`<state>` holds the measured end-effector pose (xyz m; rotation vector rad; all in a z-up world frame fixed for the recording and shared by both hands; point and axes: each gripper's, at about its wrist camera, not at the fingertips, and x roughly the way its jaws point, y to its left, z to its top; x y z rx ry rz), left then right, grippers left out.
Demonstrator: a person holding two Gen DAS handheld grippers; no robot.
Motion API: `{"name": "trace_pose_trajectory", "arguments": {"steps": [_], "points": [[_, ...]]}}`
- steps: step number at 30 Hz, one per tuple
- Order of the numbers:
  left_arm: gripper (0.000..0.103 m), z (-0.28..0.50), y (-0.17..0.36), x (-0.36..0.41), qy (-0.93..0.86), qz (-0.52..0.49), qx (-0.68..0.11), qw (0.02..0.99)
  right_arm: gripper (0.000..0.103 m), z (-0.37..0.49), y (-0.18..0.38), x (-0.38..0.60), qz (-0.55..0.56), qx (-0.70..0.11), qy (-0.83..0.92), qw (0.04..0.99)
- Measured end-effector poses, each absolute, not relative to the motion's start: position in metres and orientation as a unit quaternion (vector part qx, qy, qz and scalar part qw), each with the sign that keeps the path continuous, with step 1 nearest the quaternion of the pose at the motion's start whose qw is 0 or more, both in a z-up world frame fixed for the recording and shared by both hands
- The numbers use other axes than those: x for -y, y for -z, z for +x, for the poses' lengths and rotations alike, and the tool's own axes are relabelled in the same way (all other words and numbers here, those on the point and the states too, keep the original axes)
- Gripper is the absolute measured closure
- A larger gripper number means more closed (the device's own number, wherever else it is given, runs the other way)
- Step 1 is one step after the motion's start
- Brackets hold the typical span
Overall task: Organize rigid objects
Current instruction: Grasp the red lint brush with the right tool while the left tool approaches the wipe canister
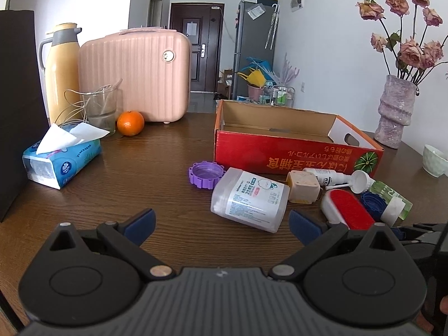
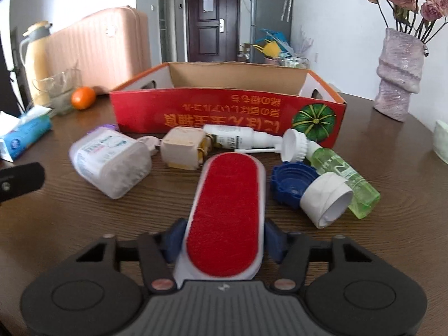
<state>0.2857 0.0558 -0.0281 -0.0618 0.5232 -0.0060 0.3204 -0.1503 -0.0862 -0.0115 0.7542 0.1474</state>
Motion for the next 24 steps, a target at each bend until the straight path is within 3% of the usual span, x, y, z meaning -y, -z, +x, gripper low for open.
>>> {"name": "trace_pose_trajectory", "arguments": {"steps": [10, 24], "points": [[0.000, 0.292, 0.026, -0.058, 0.004, -0.043, -0.267, 0.963, 0.048, 0.306, 0.068, 0.165, 0.026, -0.321, -0.084, 0.943], [0.000, 0.330, 0.022, -0.026, 0.044, 0.030, -0.290, 0.955, 0.048, 0.300, 0.054, 0.190, 0.053, -0.284, -0.069, 0.955]]}}
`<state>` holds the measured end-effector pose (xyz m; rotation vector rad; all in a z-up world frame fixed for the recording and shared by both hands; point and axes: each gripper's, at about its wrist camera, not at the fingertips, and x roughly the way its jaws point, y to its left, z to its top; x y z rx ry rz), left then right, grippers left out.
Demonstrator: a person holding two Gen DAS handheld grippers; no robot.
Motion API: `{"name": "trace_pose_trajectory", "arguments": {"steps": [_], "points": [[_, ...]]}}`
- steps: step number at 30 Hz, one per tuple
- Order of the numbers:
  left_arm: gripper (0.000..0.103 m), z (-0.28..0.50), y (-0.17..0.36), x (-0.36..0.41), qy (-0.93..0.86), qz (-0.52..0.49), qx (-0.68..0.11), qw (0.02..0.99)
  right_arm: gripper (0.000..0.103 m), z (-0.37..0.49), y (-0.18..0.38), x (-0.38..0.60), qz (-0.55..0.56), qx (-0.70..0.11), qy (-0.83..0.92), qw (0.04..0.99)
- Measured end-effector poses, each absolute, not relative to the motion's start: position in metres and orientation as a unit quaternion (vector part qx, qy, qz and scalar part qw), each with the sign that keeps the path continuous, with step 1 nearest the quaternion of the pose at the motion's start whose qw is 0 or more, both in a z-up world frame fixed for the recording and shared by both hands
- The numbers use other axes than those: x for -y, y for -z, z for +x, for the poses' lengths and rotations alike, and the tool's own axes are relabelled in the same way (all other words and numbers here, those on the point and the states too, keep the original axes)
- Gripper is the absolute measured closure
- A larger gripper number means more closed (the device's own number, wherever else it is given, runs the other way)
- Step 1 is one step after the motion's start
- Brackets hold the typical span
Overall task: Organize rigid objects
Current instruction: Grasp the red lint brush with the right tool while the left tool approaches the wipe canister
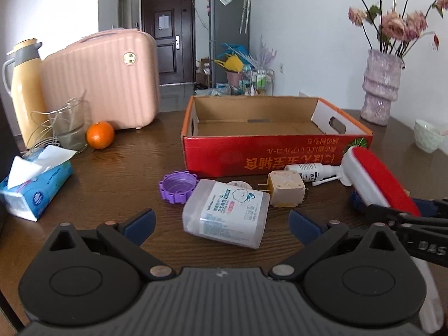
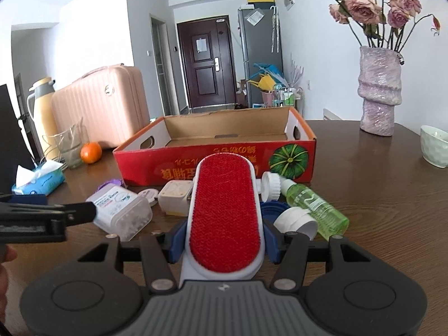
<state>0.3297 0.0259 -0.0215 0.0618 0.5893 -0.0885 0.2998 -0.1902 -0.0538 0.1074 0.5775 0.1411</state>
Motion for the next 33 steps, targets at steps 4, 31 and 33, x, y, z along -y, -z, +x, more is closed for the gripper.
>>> {"name": "trace_pose_trajectory", "arguments": {"steps": [4, 31, 33], "points": [[0.000, 0.347, 0.030, -0.021, 0.045, 0.033, -0.303, 0.951, 0.048, 0.302, 0.054, 0.195, 0.057, -0.284, -0.060, 0.955], [0.019, 0.379, 0.059, -0.015, 0.046, 0.044, -0.307, 0.950, 0.048, 0.305, 0.062, 0.191, 0.045, -0.291, -0.053, 0.954], [0.019, 0.374, 0.056, -0.017, 0.043, 0.039, -0.300, 0.952, 0.048, 0.304, 0.061, 0.191, 0.045, -0.290, -0.054, 0.954]]}}
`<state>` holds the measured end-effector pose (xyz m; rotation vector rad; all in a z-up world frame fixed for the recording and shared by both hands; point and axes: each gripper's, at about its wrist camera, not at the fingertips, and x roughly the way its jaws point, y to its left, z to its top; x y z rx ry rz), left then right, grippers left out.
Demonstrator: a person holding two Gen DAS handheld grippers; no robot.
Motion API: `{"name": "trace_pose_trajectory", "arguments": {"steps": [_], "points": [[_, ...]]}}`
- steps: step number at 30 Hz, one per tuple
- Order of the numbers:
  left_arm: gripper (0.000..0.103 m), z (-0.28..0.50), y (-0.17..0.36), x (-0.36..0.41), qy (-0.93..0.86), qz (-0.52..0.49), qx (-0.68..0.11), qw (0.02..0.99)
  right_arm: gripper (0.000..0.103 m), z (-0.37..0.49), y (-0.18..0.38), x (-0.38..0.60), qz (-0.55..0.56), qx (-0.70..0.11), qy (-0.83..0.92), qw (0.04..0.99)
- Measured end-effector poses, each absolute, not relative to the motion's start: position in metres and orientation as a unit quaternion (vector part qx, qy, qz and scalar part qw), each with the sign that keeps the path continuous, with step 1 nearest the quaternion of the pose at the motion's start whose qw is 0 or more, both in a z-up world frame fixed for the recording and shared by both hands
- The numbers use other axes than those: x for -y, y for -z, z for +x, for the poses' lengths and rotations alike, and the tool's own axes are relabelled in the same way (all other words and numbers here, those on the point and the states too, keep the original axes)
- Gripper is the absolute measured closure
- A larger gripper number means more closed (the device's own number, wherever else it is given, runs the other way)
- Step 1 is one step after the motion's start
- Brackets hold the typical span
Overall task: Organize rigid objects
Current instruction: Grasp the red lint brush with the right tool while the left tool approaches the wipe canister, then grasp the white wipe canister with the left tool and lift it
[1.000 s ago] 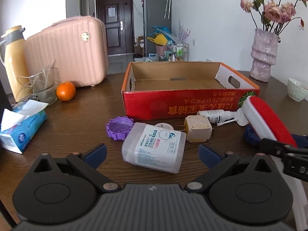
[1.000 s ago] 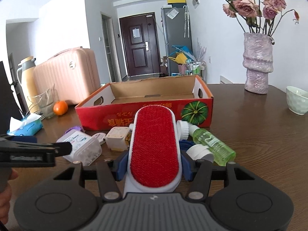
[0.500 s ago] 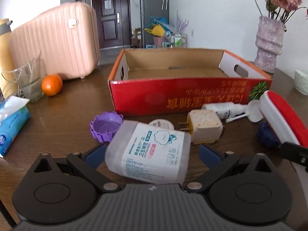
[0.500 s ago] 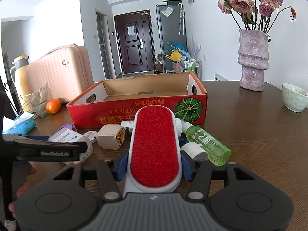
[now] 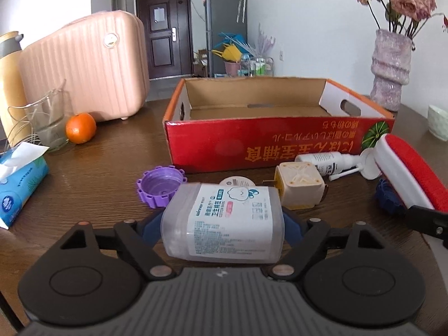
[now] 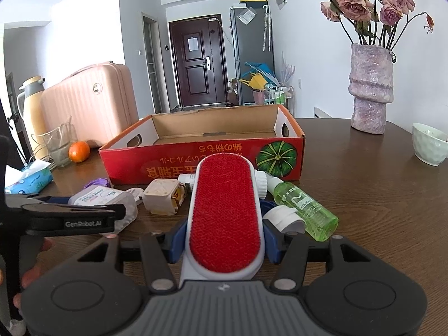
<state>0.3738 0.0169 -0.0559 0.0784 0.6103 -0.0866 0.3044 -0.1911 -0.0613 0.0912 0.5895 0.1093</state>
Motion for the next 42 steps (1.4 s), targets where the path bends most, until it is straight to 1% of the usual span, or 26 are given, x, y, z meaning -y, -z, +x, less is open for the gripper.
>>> {"name": "trace_pose_trajectory", "arguments": {"steps": [17, 26, 42], "points": [[0.020, 0.326, 0.035, -0.017, 0.036, 0.021, -0.253, 0.967, 0.048, 0.297, 0.057, 0.188, 0.040, -0.276, -0.062, 0.958], [0.020, 0.294, 0.018, -0.011, 0.018, 0.009, -0.214, 0.977, 0.048, 0.296, 0.054, 0.188, 0.043, -0.272, -0.064, 0.959], [0.020, 0.295, -0.002, -0.001, 0.015, -0.005, -0.203, 0.979, 0.048, 0.300, 0.037, 0.193, 0.048, -0.270, -0.073, 0.959]]}}
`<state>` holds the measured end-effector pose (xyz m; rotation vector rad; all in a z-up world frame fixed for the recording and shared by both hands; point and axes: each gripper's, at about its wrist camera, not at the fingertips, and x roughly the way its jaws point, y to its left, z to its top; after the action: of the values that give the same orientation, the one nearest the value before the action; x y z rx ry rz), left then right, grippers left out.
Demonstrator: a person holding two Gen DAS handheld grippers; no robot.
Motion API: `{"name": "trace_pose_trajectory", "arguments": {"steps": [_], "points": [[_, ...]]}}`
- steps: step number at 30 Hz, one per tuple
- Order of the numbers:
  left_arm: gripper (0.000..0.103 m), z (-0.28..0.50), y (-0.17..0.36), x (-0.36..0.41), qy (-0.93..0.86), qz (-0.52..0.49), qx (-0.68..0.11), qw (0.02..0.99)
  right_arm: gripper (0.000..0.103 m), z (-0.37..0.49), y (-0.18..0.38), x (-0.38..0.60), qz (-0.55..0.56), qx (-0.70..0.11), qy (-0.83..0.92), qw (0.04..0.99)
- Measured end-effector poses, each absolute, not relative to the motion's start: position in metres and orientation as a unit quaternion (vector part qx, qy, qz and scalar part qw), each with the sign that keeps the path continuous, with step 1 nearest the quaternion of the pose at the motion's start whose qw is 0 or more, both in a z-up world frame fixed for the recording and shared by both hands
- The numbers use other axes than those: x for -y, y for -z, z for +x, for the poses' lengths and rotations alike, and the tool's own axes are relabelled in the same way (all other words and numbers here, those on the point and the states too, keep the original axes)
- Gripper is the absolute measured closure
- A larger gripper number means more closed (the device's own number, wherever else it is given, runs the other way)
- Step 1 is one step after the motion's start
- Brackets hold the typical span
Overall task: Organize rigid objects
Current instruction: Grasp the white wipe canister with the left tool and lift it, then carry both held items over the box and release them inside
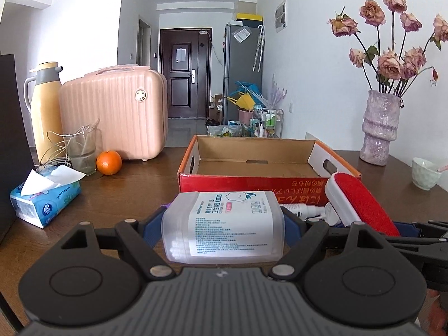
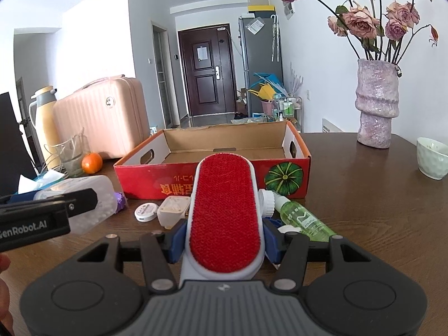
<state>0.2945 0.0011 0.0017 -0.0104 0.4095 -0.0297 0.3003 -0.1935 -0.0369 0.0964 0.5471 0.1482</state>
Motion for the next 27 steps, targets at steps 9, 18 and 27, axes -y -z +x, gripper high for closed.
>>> {"name": "trace_pose_trajectory", "arguments": {"steps": [9, 18, 27], "points": [[0.020, 0.307, -0.011, 0.004, 0.014, -0.013, -0.204, 0.979, 0.048, 0.311, 0.022, 0.195, 0.041, -0.259, -0.070, 0.962], [0.020, 0.322, -0.019, 0.005, 0.011, -0.018, -0.194, 0.981, 0.048, 0.328, 0.010, 0.196, 0.039, -0.254, -0.066, 0.964], [0.020, 0.345, -0.026, 0.006, 0.001, -0.030, -0.191, 0.981, 0.048, 0.354, 0.000, 0.191, 0.038, -0.250, -0.067, 0.965]]}}
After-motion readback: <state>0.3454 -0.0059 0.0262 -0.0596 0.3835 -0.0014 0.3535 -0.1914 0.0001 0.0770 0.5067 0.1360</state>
